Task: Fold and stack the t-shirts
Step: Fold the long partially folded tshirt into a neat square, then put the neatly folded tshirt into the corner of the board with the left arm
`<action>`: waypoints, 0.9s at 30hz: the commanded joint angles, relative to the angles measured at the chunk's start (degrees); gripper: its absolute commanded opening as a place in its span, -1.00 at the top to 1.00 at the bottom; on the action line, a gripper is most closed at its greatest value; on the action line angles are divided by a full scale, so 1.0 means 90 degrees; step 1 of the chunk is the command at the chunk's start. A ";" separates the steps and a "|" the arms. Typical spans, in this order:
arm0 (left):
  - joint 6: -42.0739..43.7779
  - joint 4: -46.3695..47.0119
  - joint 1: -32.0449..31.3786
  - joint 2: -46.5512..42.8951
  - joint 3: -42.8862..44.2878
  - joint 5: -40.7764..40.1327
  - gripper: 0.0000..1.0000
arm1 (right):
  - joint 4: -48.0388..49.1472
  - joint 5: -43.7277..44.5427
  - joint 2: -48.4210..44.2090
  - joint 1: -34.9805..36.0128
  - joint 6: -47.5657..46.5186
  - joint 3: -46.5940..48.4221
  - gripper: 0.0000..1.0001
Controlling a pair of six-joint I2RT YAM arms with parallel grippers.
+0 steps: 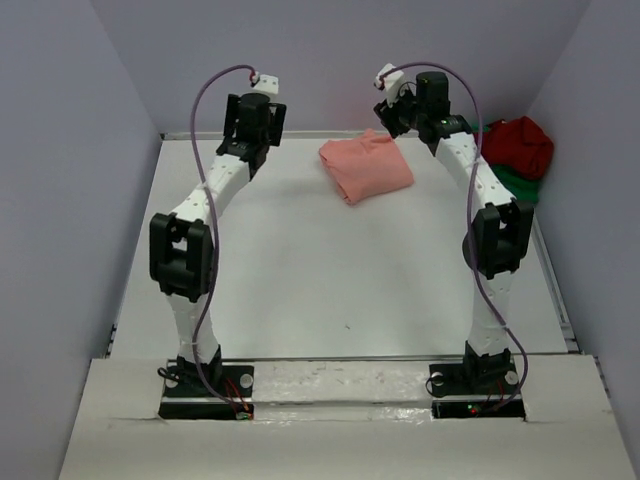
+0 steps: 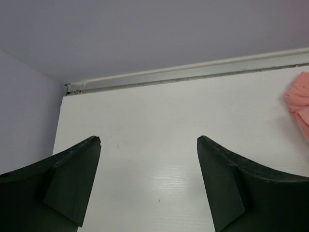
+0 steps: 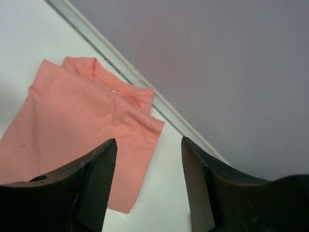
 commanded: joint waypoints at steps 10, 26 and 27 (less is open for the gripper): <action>-0.0692 0.0191 0.1024 -0.2218 -0.2617 0.2326 -0.98 | -0.0349 0.2046 0.0134 0.0458 -0.1267 -0.0734 1.00; -0.0311 0.0708 0.1317 -0.3526 -0.4082 0.1906 -0.98 | 0.3390 0.3874 0.0135 0.1404 -0.4517 -0.3621 1.00; -0.0311 0.0737 0.1327 -0.3546 -0.4141 0.1945 -0.98 | 0.3895 0.3932 0.0135 0.1473 -0.4674 -0.3798 1.00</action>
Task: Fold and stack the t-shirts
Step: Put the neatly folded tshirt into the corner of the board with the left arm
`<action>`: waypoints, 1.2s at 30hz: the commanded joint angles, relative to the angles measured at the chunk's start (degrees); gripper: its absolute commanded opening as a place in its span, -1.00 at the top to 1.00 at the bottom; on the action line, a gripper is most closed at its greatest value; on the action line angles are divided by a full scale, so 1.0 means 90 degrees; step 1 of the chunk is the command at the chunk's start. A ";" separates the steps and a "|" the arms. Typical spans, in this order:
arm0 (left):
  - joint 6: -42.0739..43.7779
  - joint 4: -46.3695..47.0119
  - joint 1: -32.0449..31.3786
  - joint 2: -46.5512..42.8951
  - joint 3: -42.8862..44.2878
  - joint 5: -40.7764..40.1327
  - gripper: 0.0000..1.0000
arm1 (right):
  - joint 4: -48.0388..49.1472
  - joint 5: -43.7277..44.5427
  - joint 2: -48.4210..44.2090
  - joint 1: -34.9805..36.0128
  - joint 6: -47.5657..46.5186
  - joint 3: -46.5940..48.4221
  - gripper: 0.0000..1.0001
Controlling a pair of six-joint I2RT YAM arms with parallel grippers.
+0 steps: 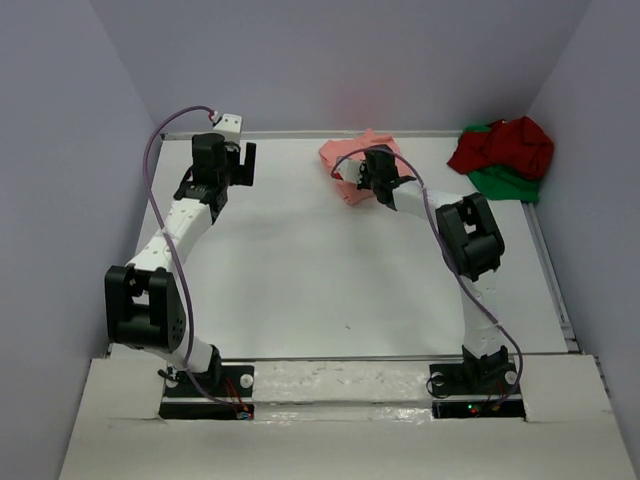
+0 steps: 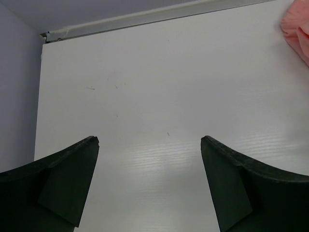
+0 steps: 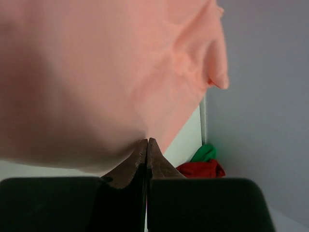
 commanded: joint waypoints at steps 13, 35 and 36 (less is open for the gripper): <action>0.0141 0.0425 0.0059 -0.0743 -0.0466 0.0120 -0.98 | 0.3257 0.0753 0.0864 0.0810 -0.2141 -0.1405 1.00; 0.0151 0.0141 0.0108 -0.1134 -0.0388 0.0295 -0.98 | 0.0456 0.0450 0.0094 0.1542 -0.0306 -0.1444 1.00; 0.0141 0.0141 0.0118 -0.1144 -0.0388 0.0315 -0.98 | 0.0396 0.0431 0.0044 0.1601 -0.0257 -0.1464 1.00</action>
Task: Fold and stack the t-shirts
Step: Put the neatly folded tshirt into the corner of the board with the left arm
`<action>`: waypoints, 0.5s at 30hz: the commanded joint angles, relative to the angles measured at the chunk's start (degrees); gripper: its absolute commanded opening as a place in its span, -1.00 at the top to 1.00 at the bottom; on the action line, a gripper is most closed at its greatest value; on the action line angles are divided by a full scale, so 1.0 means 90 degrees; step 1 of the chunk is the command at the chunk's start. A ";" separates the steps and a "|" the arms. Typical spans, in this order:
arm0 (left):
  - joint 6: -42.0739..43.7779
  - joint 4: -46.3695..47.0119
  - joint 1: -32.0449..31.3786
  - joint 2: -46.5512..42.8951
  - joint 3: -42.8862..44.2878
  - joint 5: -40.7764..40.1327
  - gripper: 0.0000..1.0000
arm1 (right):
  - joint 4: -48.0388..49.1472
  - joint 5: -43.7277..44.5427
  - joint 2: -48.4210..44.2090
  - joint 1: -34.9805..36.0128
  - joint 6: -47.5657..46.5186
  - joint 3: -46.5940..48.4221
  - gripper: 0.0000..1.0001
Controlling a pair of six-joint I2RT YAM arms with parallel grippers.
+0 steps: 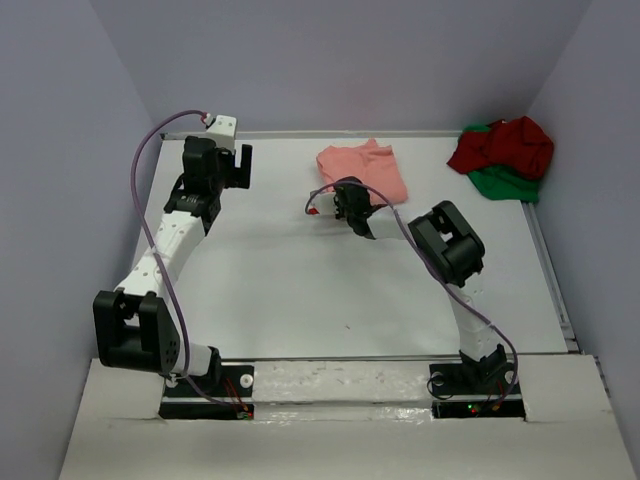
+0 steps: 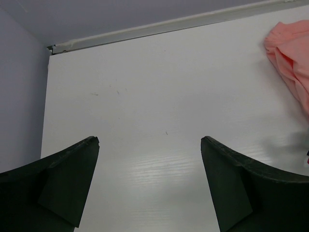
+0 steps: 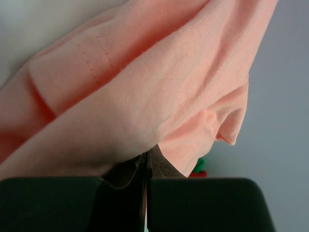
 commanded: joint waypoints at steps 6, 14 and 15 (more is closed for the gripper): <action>0.0068 0.0034 0.0060 -0.0301 0.0134 0.0138 -0.98 | -0.1889 -0.0395 -0.0642 0.0811 0.1088 -0.0348 1.00; 0.0049 -0.0063 0.0060 -0.0184 0.0349 0.0226 -0.98 | -0.3013 -0.0795 -0.0896 0.1221 0.2142 -0.0221 1.00; 0.0049 -0.0063 0.0060 -0.0164 0.0369 0.0236 -0.98 | -0.3111 -0.0815 -0.0906 0.1222 0.2230 -0.0211 1.00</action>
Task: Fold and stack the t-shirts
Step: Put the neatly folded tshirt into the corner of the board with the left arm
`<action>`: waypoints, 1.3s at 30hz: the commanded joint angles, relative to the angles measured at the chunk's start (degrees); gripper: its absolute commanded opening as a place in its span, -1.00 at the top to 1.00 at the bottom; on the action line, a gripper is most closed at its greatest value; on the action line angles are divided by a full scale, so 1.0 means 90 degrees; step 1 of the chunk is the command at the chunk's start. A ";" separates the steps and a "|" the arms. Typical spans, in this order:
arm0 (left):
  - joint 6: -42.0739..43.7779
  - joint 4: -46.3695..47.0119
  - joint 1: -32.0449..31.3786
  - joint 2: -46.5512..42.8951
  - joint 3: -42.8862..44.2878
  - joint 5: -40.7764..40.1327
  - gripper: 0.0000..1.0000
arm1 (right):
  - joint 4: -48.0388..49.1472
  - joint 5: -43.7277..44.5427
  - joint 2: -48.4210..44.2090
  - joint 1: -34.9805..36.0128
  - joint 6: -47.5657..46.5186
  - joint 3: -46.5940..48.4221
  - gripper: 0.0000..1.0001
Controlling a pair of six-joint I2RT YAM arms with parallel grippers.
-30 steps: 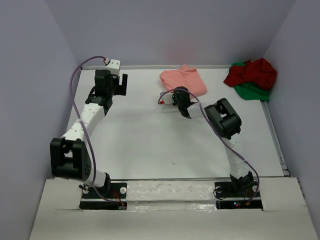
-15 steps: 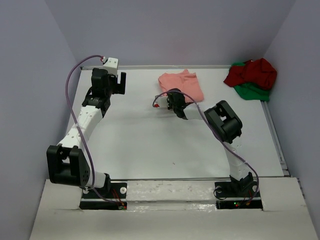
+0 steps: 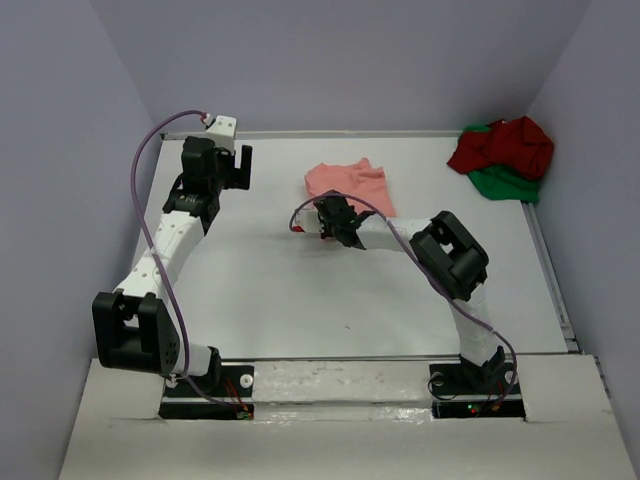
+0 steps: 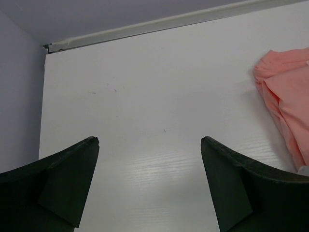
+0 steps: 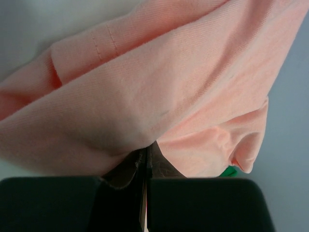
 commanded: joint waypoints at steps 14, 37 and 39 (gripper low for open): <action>0.0049 0.0007 0.0028 -0.0111 0.0415 0.0178 -0.98 | -0.1735 -0.0868 0.0091 0.0832 0.1328 0.0617 1.00; -0.0546 -0.0275 0.0642 -0.0492 0.0152 0.1621 -0.98 | -0.1121 0.0929 -0.1648 -0.0366 0.0596 0.1701 -0.30; -0.0741 -0.0490 0.0740 -0.0269 0.0055 0.2129 -0.98 | -0.0993 0.1027 -0.1755 -0.0787 0.0635 0.1673 -0.30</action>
